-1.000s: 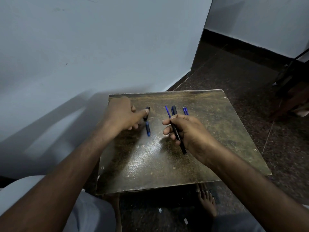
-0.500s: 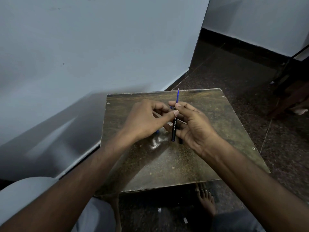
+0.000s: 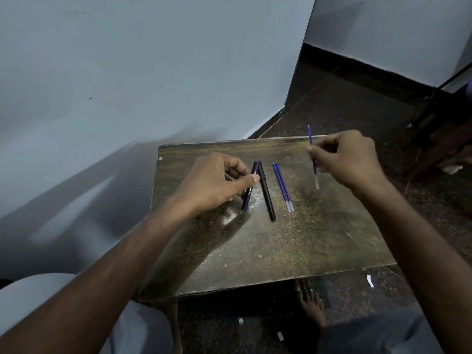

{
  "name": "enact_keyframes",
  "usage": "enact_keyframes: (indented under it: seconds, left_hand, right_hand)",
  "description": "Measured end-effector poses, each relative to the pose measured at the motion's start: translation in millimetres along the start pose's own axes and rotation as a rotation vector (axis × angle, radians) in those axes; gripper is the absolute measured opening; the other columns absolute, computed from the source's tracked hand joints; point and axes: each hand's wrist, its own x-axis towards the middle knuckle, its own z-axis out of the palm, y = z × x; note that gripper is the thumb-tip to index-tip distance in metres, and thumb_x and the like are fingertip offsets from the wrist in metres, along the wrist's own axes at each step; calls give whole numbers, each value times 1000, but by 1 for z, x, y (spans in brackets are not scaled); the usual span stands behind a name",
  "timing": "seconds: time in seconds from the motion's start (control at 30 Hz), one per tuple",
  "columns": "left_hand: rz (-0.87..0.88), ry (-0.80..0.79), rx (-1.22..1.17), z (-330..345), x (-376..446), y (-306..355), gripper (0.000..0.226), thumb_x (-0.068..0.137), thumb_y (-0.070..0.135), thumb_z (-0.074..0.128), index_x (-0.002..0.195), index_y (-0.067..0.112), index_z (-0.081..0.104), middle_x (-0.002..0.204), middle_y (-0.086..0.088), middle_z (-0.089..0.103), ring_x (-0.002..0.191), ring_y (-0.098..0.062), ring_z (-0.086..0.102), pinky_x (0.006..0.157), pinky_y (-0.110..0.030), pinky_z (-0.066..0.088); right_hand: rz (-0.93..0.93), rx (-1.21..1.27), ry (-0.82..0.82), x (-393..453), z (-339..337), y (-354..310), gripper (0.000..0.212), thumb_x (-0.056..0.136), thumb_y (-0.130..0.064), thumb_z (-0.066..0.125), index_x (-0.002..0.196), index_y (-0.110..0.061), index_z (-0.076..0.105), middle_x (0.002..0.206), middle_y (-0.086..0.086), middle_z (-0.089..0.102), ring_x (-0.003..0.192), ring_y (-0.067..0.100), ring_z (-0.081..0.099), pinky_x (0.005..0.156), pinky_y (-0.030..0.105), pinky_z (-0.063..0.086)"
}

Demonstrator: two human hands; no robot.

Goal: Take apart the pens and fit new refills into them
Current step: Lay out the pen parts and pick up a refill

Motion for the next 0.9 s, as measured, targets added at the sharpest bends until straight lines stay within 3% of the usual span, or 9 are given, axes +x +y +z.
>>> enact_keyframes:
  seconds: [0.07,0.17,0.33,0.63,0.9]
  left_hand:
    - [0,19,9,0,1,-1,16,92,46,83,90,30,80,75,23,80,61,6,75,58,-8,54]
    - [-9,37,34,-1,2,-3,18,92,47,83,89,29,80,73,22,79,61,7,74,58,-6,52]
    - [-15,55,55,-1,3,-3,19,92,49,81,91,31,80,76,25,79,64,10,73,58,-3,51]
    - [-11,57,69,-1,2,-1,19,92,50,81,92,31,80,74,29,77,61,11,72,58,-2,49]
    - [-12,72,72,-3,1,0,20,91,50,81,92,30,81,72,26,78,61,8,73,58,-3,51]
  right_hand:
    - [-35,-261,-32,5,2,12,16,95,-27,82,100,-13,87,85,8,83,89,22,78,91,40,62]
    - [3,-308,-52,11,5,20,14,91,-25,85,92,-11,87,81,14,82,97,30,76,93,48,62]
    - [84,-337,-98,18,7,31,19,86,-31,89,76,-15,83,81,17,77,84,30,76,85,42,64]
    - [131,-316,-122,17,10,30,16,82,-29,93,76,-17,83,93,18,78,85,33,79,89,47,66]
    - [113,-285,-112,12,7,23,18,84,-27,91,72,-18,80,80,13,79,84,30,79,89,47,66]
